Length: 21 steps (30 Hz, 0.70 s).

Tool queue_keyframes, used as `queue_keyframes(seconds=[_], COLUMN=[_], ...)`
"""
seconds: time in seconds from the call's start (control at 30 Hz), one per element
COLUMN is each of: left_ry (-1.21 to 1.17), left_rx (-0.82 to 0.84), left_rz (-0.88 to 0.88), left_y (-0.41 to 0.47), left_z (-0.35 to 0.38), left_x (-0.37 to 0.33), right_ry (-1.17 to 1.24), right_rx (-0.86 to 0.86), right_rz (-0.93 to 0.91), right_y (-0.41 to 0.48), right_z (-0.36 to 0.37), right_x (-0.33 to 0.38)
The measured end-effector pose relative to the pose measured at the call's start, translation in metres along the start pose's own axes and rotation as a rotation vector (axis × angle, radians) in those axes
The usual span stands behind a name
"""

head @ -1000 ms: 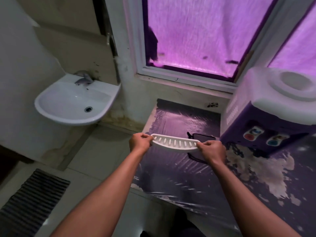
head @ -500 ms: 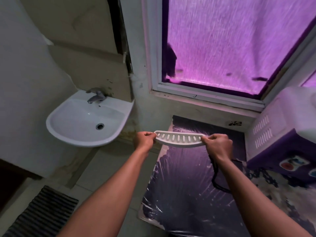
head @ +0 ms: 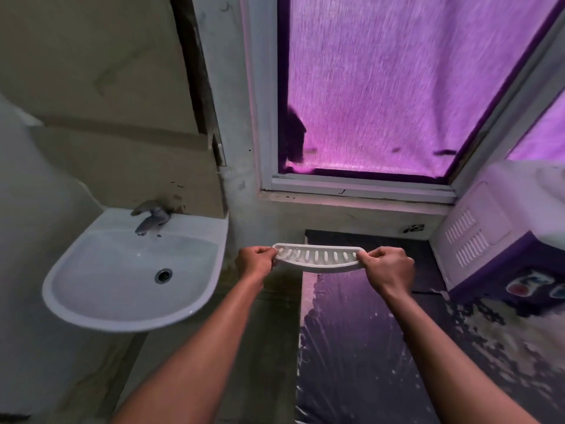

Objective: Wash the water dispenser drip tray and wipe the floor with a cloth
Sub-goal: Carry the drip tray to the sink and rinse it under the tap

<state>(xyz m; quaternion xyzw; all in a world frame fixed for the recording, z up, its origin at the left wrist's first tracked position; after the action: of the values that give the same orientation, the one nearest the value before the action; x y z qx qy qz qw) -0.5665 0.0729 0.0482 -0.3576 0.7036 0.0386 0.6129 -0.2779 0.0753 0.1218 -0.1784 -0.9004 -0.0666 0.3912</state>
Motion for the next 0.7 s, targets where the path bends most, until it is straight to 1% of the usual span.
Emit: queue_keyframes(seconds=[0.13,0.23,0.33,0.47,0.7], left_ry=[0.041,0.063,0.088,0.089,0.095], left_rx=[0.114,0.170,0.211,0.224,0.187], left_rz=[0.005,-0.003,0.005,0.023,0.030], left_y=[0.015,0.017,0.020,0.019,0.029], left_z=[-0.010,-0.020,-0.030,-0.043,-0.071], left_x=[0.001,0.001,0.002,-0.003,-0.001], right_ry=[-0.004,-0.024,-0.039,-0.043,-0.027], right_rx=[-0.075,-0.125,-0.146,-0.160,-0.146], right_rz=[0.052,0.113,0.136,0.137,0.093], right_y=[-0.028,-0.050,-0.066,-0.077,-0.086], right_z=[0.008,0.011,0.016,0.022,0.037], right_x=[0.008,0.010,0.012,0.020,0.038])
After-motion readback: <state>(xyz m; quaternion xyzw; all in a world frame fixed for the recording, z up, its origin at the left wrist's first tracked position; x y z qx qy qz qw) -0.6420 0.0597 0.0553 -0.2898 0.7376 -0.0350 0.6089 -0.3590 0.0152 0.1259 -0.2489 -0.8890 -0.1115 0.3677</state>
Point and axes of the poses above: each hand's wrist, its own y-axis towards the middle knuckle, its own z-axis out of the palm, x = y × z, the point moved 4 cm from there along y, towards the middle knuckle, and after that the axes turned 1 degree about y, right-handed, at the moved point
